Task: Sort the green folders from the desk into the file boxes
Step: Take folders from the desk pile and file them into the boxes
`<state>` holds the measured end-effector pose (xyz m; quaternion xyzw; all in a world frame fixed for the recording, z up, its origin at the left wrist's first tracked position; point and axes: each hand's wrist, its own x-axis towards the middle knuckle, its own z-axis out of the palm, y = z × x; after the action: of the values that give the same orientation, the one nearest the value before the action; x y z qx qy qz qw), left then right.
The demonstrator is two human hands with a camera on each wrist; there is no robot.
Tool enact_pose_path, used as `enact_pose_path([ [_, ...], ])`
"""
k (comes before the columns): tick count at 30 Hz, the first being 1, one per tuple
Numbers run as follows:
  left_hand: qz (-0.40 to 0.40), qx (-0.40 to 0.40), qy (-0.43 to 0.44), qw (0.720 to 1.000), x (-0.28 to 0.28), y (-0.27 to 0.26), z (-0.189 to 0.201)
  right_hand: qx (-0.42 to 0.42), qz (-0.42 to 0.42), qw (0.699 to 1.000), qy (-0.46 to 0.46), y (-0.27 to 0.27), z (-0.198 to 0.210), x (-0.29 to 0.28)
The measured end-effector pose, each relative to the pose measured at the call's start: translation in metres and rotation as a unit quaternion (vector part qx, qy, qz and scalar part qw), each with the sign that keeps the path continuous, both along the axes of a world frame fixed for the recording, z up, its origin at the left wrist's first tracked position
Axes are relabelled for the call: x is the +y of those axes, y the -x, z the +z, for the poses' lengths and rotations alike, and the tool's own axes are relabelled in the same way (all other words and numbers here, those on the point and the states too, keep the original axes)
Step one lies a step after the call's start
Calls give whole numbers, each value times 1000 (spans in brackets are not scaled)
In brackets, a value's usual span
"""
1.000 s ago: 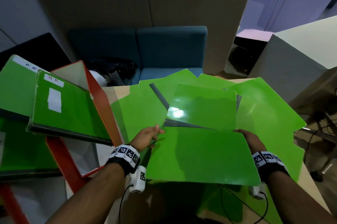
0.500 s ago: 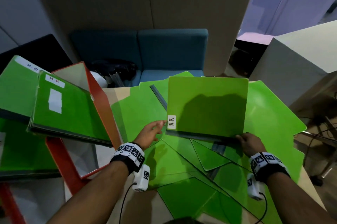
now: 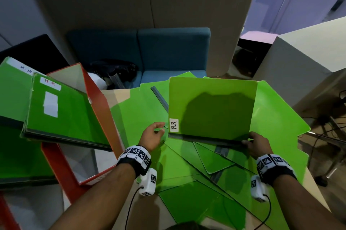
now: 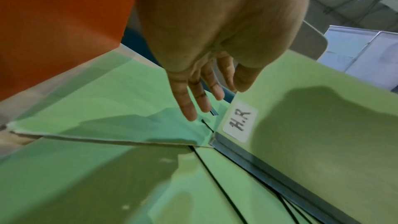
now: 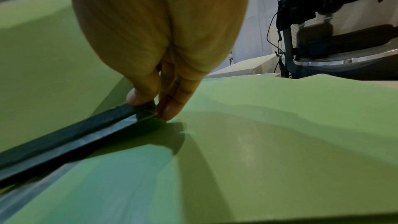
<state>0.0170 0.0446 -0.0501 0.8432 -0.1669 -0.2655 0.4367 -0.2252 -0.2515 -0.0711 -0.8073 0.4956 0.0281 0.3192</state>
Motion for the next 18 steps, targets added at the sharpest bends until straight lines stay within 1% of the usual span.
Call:
enact_pose_path([
  [4, 31, 7, -30, 999, -5, 0, -5, 10, 22, 1000, -4, -4, -2, 1],
  [7, 74, 60, -44, 995, -10, 2, -13, 8, 35, 999, -1, -7, -3, 4],
  [10, 91, 100, -78, 988, -15, 5, -17, 3, 44, 999, 3, -9, -2, 7],
  [12, 121, 129, -67, 982, -16, 5, -17, -1, 41, 999, 2, -9, -1, 8],
  [14, 134, 130, -54, 981, -15, 5, -12, -10, 31, 999, 4, -8, 2, 8],
  [15, 126, 131, -41, 982, -15, 5, -7, -18, 24, 1000, 5, -8, 3, 9],
  [18, 97, 118, 43, 987, -17, 6, 13, -57, 3, 998, -24, -10, 6, 9],
])
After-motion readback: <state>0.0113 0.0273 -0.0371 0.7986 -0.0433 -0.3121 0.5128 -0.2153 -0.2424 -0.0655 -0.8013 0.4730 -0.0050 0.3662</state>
